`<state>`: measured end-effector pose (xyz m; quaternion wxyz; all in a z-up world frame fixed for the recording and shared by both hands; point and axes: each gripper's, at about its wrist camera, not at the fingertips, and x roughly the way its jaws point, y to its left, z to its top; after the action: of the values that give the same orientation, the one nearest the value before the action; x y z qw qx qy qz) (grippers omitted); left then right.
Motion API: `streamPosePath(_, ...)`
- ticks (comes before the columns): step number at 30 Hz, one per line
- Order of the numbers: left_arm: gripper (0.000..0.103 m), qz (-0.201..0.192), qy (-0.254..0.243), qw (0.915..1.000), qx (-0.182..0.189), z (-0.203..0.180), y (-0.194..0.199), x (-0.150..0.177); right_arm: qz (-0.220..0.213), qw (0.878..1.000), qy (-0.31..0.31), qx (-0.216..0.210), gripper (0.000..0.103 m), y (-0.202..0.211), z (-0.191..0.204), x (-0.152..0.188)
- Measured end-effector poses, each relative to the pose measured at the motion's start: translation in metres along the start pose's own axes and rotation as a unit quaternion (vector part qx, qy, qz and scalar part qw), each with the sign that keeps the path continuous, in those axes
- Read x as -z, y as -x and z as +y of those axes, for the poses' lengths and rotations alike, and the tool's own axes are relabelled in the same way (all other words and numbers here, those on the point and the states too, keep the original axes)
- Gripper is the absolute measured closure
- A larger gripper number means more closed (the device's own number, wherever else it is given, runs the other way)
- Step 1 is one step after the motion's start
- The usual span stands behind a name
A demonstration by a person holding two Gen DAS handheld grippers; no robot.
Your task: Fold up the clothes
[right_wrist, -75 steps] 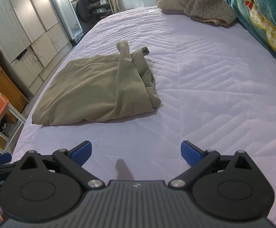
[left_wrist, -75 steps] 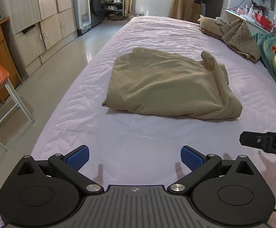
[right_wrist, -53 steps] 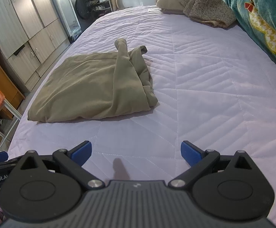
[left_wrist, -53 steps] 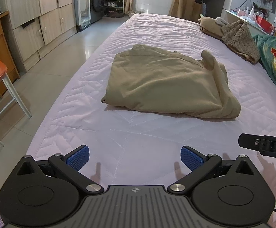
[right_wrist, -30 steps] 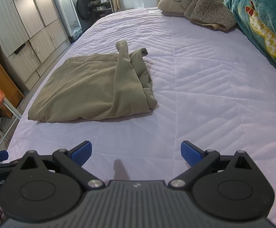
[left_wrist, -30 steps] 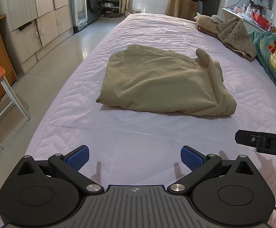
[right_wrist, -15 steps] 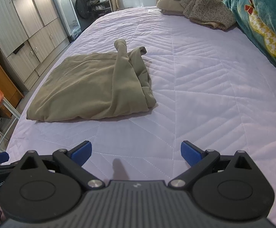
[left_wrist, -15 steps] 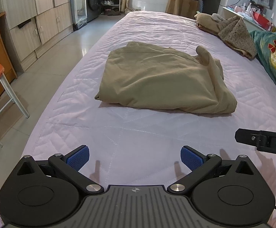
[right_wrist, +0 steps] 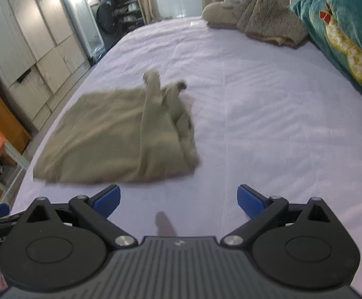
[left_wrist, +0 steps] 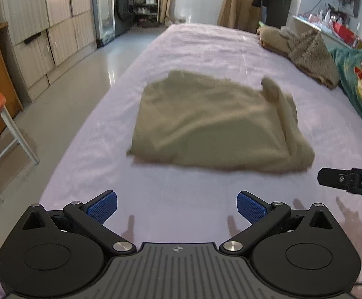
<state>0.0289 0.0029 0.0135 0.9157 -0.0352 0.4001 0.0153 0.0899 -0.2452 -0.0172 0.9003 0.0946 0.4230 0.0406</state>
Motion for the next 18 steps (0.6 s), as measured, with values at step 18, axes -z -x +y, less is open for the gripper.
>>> streamPosePath(18, 0.0, 0.013, 0.026, 0.9991, -0.03, 0.009, -0.075, -0.062, 0.019, 0.999, 0.019, -0.022, 0.002, -0.095, 0.007, -0.104)
